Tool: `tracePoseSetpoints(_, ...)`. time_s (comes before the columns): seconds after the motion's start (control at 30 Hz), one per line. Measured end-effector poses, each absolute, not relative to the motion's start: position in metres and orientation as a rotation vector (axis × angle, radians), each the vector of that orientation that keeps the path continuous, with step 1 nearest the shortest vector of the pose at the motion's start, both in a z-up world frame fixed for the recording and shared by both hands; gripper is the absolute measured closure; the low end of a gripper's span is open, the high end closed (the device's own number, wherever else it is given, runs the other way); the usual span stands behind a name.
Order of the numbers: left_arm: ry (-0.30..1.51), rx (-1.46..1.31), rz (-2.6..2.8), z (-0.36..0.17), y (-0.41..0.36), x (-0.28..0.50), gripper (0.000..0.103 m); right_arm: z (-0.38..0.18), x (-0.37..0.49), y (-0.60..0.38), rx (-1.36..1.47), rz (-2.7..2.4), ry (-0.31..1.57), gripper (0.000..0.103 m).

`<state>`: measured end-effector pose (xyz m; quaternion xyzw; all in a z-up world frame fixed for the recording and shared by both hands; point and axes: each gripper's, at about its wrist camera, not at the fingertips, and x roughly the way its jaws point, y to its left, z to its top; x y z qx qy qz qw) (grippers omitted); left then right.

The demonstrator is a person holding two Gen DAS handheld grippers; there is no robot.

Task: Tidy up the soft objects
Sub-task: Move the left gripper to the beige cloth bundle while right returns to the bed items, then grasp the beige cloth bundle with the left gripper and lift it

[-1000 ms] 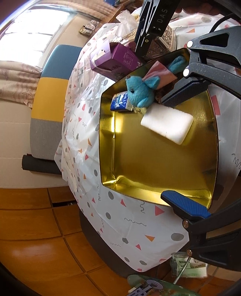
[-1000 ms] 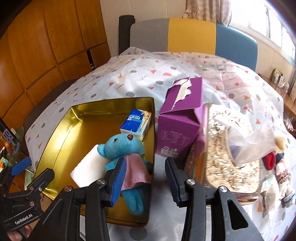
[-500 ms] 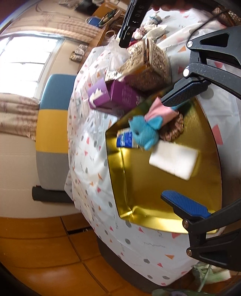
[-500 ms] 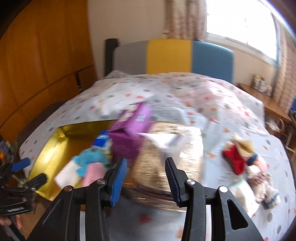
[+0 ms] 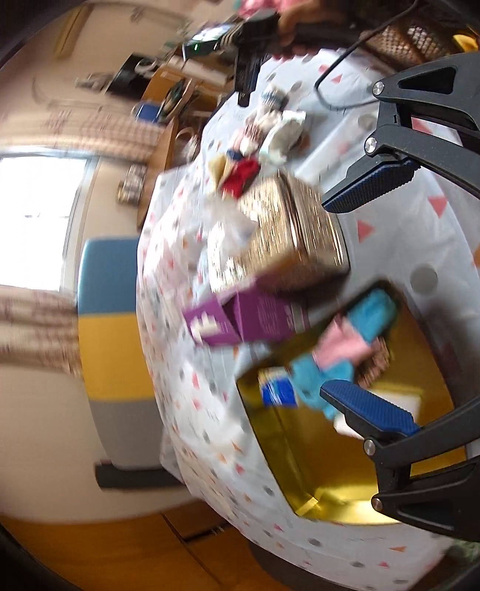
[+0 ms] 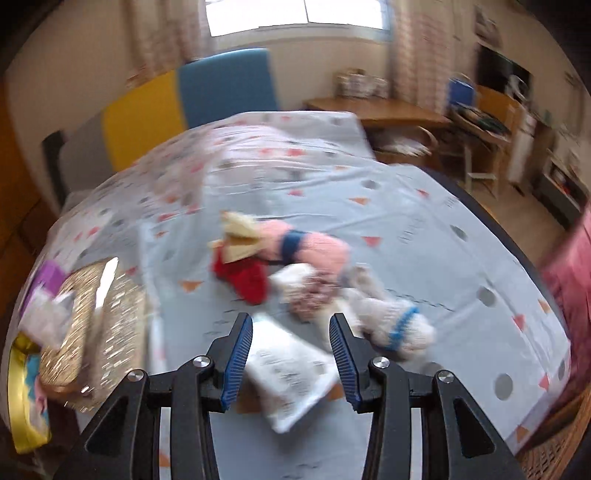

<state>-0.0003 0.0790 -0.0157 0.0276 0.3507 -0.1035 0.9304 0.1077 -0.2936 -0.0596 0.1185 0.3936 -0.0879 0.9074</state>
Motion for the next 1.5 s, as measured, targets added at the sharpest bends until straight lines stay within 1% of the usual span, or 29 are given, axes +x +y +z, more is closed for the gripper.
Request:
tracePoseSetpoints(0.13,0.716,0.077,-0.297,-0.004,0.044,0.010,0.011,-0.074,0.100,-0.343,0.411,-0.301,0.822,0.060)
tracePoseSetpoints(0.23,0.733,0.064,-0.371,0.007,0.017,0.024,0.011,-0.080,0.098,-0.354,0.492,-0.315,0.844,0.060)
tracePoseSetpoints(0.47,0.792,0.030,-0.475,0.032,-0.052,0.075,0.011,-0.080,0.097,-0.354,0.522,-0.288,0.840,0.060)
tracePoseSetpoints(0.7,0.877,0.001,-0.489,0.041,-0.115,0.152,0.011,-0.078,0.095,-0.358,0.561,-0.269,0.829,0.060)
tracePoseSetpoints(0.9,0.987,-0.012,-0.447,0.016,-0.152,0.221,0.014,-0.081,0.096,-0.361,0.600,-0.232,0.843,0.060)
tracePoseSetpoints(1.1,1.084,0.080,-0.401,-0.024,-0.189,0.270,0.020,-0.084,0.095,-0.364,0.645,-0.212,0.853,0.060)
tracePoseSetpoints(1.17,1.118,0.110,-0.392,-0.039,-0.201,0.281,0.023,-0.085,0.096,-0.365,0.657,-0.197,0.856,0.059)
tracePoseSetpoints(1.27,1.164,0.182,-0.380,-0.060,-0.216,0.296,0.023,-0.087,0.098,-0.363,0.665,-0.178,0.867,0.059)
tracePoseSetpoints(1.3,1.173,0.197,-0.370,-0.066,-0.218,0.300,0.025,-0.087,0.098,-0.363,0.671,-0.172,0.868,0.059)
tracePoseSetpoints(1.5,1.227,0.225,-0.370,-0.089,-0.232,0.316,0.024,-0.093,0.102,-0.364,0.694,-0.150,0.891,0.059)
